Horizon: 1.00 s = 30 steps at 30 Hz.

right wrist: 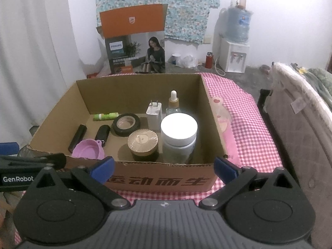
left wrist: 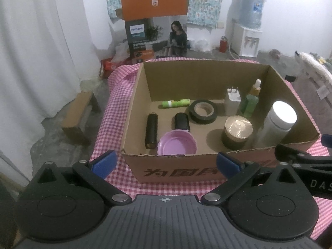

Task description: Organize rigid objects

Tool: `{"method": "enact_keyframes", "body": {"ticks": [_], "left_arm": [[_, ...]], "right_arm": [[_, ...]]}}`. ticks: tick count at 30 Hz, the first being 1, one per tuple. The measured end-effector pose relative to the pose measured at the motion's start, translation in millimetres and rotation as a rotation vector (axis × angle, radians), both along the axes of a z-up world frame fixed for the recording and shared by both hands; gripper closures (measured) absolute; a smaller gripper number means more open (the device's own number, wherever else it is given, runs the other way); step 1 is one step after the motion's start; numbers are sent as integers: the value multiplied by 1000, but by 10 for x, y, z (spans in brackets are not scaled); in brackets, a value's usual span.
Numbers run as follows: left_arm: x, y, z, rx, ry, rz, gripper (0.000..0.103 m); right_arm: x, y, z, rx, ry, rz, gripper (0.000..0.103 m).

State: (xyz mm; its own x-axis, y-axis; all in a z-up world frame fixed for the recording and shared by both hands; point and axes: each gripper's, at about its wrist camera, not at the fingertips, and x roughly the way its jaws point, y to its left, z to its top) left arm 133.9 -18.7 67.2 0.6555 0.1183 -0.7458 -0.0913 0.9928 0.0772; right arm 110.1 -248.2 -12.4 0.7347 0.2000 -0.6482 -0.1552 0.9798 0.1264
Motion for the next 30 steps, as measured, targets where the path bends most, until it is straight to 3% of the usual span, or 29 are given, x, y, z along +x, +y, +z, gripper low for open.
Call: {"method": "enact_keyframes", "body": {"ticks": [30], "left_arm": [[-10, -4, -29, 0, 31, 5, 2]], "right_arm": [[20, -20, -23, -9, 18, 15, 0]]}}
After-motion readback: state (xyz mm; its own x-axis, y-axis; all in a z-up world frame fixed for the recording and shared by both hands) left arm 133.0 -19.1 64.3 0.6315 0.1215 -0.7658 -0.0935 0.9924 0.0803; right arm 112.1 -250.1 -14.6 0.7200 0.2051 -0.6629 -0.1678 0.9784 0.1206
